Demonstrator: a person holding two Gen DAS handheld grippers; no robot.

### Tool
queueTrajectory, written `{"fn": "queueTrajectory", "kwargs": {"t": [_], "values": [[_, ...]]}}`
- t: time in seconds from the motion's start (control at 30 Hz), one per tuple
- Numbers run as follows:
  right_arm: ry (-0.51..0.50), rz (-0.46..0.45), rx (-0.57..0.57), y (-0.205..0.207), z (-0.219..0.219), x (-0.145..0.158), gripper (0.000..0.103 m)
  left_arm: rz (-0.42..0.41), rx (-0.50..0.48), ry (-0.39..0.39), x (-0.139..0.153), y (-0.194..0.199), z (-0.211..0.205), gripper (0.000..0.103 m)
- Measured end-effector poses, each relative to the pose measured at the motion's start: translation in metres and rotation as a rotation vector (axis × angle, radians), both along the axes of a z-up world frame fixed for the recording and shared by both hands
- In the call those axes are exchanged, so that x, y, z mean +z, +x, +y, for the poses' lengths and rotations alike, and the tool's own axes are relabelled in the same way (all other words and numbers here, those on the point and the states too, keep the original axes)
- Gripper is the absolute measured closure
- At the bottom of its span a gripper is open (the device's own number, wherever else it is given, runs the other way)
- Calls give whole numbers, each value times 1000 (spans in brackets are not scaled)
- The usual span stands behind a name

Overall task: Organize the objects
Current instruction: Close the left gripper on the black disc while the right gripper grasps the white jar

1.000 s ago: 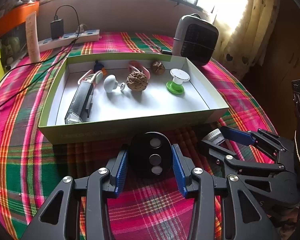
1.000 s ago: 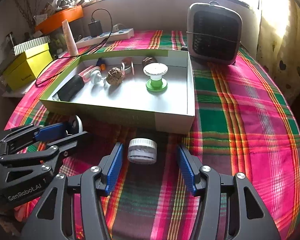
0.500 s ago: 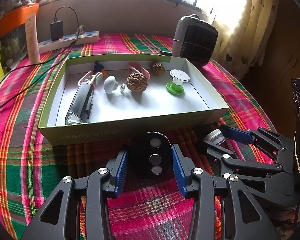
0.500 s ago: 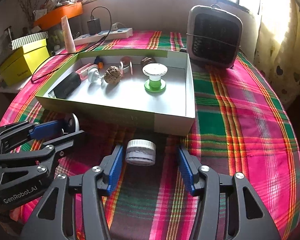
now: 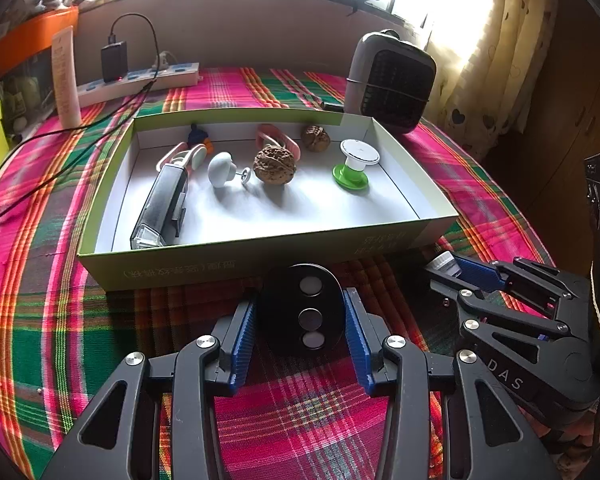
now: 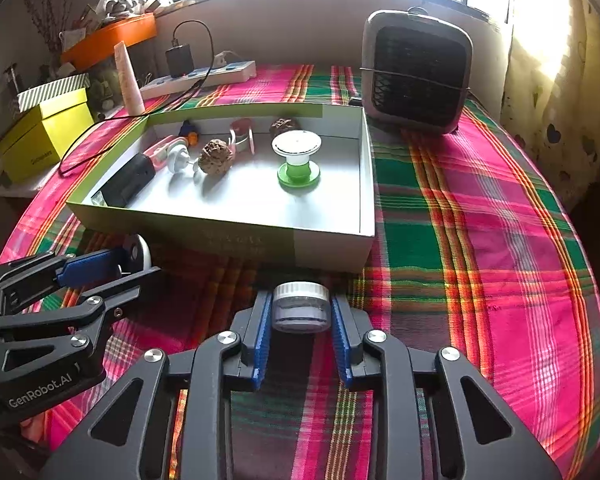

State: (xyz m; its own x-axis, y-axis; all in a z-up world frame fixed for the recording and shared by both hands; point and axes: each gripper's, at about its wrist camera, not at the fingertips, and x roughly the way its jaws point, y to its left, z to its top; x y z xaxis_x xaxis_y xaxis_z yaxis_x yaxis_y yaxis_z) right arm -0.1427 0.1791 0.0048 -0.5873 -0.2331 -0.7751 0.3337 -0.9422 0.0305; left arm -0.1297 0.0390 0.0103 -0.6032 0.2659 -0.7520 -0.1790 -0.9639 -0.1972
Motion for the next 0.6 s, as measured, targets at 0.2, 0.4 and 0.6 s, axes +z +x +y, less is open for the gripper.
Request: {"fn": "queueTrajectory", "kwargs": {"t": [0.2, 0.4, 0.6], "values": [[-4, -1, 0, 0, 1, 0, 75, 0, 0, -1, 0, 0, 1, 63], [-7, -2, 0, 1, 1, 1, 75, 1, 0, -4, 0, 0, 1, 63], [-8, -2, 0, 0, 1, 1, 75, 1, 0, -5, 0, 1, 2, 63]]}}
